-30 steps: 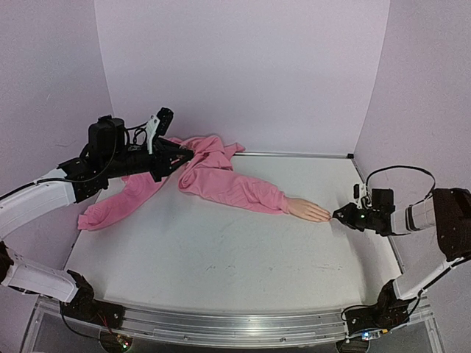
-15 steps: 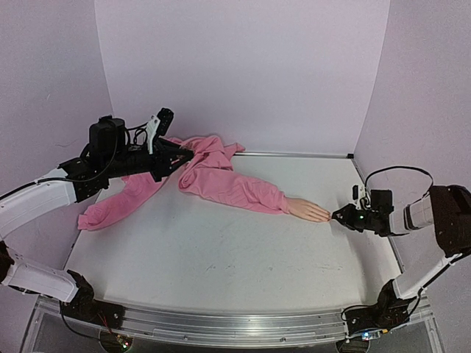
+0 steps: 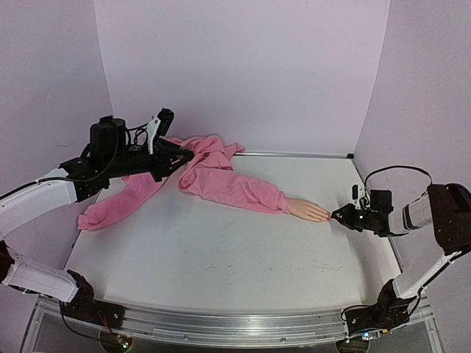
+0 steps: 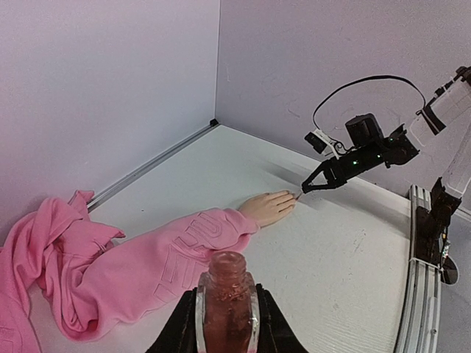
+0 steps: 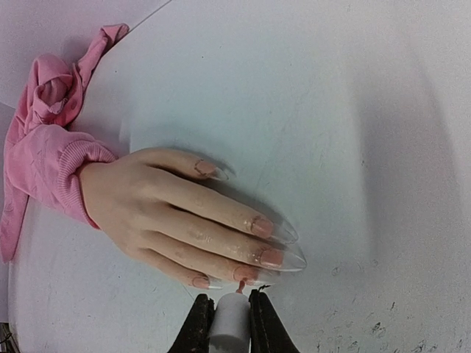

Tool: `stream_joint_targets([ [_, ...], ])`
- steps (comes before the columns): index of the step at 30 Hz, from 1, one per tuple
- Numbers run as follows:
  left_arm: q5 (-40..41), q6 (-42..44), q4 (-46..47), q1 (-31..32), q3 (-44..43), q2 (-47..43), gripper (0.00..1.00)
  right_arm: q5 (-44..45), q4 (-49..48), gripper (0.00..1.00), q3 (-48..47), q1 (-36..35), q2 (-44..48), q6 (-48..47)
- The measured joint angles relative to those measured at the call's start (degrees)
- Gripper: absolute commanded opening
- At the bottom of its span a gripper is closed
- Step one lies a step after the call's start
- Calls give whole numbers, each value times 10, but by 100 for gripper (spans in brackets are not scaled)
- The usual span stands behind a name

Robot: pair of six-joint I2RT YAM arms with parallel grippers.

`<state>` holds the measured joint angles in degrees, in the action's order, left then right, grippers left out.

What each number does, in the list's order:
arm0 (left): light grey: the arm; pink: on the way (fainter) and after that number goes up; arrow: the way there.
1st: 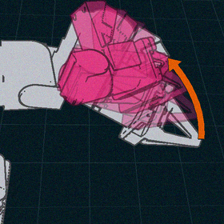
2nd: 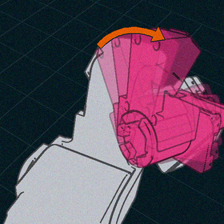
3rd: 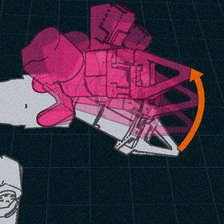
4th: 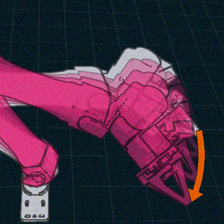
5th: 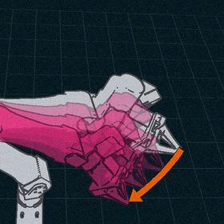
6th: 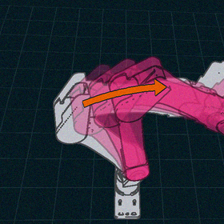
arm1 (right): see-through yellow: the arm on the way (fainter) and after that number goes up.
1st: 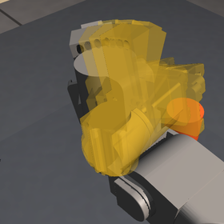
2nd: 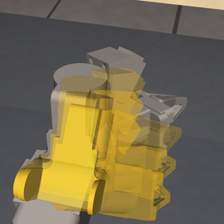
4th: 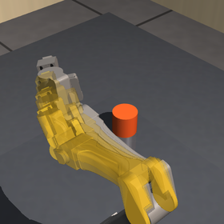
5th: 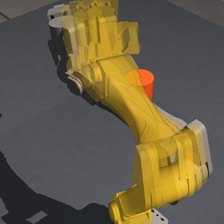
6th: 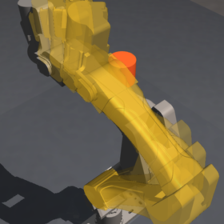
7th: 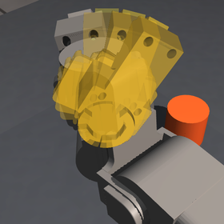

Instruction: Paint the nails

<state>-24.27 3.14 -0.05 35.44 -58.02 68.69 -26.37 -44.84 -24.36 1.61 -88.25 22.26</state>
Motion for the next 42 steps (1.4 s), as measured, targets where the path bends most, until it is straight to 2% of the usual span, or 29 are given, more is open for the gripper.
stream_joint_targets([
  [42,-14,-3,0,-3,0,8,0,11,-7,0,0,0,-10,3],
])
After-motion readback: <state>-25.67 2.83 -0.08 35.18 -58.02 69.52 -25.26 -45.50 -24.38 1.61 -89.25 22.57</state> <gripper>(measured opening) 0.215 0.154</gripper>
